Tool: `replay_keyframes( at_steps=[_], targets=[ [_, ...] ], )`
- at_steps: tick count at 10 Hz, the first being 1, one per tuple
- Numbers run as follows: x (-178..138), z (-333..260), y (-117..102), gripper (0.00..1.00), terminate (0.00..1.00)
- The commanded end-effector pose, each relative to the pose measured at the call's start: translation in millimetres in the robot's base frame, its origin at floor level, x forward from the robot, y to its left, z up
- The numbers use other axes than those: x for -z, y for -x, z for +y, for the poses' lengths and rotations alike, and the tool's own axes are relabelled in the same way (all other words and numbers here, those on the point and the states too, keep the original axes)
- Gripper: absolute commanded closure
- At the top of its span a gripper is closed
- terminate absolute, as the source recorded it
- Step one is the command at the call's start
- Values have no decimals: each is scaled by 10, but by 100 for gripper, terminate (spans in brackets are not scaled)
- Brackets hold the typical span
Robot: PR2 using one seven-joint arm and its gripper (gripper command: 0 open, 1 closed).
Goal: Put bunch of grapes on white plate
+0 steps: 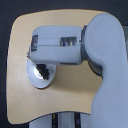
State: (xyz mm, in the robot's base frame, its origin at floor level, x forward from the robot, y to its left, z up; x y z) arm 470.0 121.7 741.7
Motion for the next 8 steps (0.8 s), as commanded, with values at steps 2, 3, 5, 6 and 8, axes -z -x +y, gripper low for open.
replay_keyframes(
  at_steps=[2,3,5,6,8],
  targets=[
    [-460,73,-46,0,0],
    [-715,121,-147,0,0],
    [-1071,148,-299,0,0],
    [-1269,117,-395,0,0],
    [-1537,-26,-520,0,0]
  ],
)
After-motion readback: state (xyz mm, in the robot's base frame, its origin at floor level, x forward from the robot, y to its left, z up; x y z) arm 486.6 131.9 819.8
